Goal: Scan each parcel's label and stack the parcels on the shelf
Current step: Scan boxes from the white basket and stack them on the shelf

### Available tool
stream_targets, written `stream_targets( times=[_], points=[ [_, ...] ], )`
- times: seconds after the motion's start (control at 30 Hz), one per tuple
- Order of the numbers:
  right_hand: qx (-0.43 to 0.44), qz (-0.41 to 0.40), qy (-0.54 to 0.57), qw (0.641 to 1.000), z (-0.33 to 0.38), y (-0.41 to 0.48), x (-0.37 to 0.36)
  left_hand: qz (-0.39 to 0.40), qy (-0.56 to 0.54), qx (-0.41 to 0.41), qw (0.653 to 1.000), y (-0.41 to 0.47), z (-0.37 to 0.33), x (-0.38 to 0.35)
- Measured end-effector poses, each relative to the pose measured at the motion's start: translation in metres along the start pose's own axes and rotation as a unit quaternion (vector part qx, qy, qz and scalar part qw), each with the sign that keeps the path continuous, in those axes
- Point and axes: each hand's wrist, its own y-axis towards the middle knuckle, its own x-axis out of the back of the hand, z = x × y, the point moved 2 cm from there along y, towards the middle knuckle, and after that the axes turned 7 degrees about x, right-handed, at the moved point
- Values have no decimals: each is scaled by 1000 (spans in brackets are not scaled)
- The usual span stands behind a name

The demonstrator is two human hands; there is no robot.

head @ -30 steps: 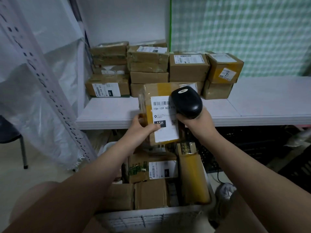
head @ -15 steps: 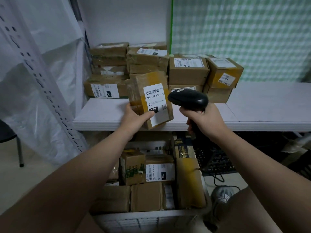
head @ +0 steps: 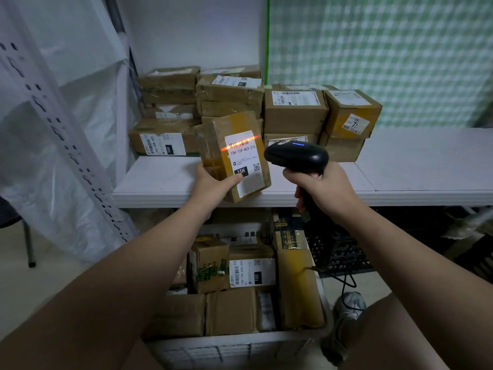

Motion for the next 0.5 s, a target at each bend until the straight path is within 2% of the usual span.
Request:
stream_targets(
  times=[0.37, 0.5],
  points=[
    [-2, 21, 12, 1000, -3, 6, 1, 26, -19, 6, 999, -5, 2, -3],
    [28, 57, -25, 998, 7, 28, -5, 36, -41, -6, 999, -6, -1, 3]
  ],
)
